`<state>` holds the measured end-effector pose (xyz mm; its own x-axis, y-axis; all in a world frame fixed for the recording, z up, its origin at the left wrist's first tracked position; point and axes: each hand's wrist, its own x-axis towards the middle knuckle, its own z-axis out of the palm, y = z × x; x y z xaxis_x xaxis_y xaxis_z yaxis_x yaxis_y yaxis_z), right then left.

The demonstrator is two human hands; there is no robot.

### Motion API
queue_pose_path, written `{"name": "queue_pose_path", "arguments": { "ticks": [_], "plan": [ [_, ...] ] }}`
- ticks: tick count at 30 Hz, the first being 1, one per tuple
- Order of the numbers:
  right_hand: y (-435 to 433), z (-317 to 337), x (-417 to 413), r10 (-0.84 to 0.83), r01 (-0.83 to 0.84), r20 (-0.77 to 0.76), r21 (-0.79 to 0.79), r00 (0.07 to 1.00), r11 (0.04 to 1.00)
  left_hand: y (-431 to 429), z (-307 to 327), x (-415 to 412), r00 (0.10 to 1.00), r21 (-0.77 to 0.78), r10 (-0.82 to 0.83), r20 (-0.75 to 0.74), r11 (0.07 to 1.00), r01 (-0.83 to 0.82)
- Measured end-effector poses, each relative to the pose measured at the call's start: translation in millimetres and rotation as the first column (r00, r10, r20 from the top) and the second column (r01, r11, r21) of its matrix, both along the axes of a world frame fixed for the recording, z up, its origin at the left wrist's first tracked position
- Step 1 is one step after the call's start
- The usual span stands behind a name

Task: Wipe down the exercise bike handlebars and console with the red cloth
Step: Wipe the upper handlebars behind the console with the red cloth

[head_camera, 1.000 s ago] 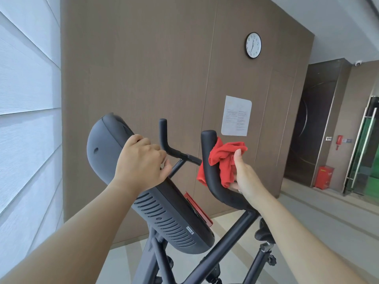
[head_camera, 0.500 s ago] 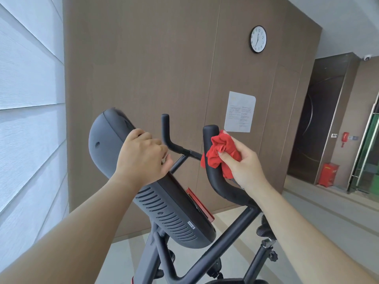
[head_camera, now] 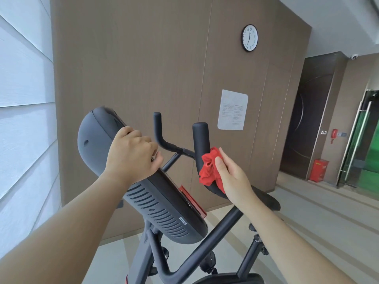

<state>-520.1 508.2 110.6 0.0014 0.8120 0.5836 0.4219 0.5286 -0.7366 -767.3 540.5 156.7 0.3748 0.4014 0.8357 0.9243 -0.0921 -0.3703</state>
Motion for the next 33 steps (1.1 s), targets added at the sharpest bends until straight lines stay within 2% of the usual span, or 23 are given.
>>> {"name": "queue_pose_path", "arguments": {
  "ticks": [5, 9, 12, 15, 17, 22, 27, 31, 33],
  "plan": [
    [-3, -15, 0, -0.120, 0.121, -0.018, 0.126, 0.993, 0.985, -1, 1, -1, 1.000, -0.010, 0.010, -0.006, 1.000, -0.010],
    [-12, -14, 19, -0.176, 0.162, 0.106, 0.131, 0.979, 0.978, -3, 1, -1, 1.000, -0.016, 0.014, -0.019, 1.000, -0.015],
    [-17, -15, 26, -0.180, 0.161, 0.109, 0.164, 0.978, 0.973, -3, 1, -1, 1.000, -0.015, -0.001, -0.007, 1.000, 0.001],
    [-17, -27, 19, -0.175, 0.158, 0.193, 0.101, 0.965, 0.982, -4, 1, -1, 1.000, -0.023, -0.005, -0.003, 1.000, 0.005],
    [-18, -34, 18, -0.228, 0.206, 0.227, 0.115, 0.947, 0.972, -5, 1, -1, 1.000, -0.020, -0.014, 0.001, 1.000, 0.014],
    [-26, -40, 26, -0.360, 0.313, 0.204, 0.229, 0.910, 0.922, -3, 0, -2, 0.999, -0.045, -0.040, -0.004, 0.998, 0.039],
    [-26, -42, 6, -0.380, 0.319, 0.129, 0.339, 0.916, 0.885, -2, -1, -2, 0.998, -0.034, -0.055, 0.010, 0.998, 0.055],
    [-14, -50, -24, -0.497, 0.398, 0.274, 0.348, 0.823, 0.849, -3, 0, -2, 0.998, -0.046, -0.057, 0.007, 0.997, 0.057],
    [-10, -55, -33, -0.556, 0.454, 0.266, 0.360, 0.787, 0.815, -2, -2, -2, 0.998, -0.042, -0.061, 0.004, 0.997, 0.061]
  ]
}}
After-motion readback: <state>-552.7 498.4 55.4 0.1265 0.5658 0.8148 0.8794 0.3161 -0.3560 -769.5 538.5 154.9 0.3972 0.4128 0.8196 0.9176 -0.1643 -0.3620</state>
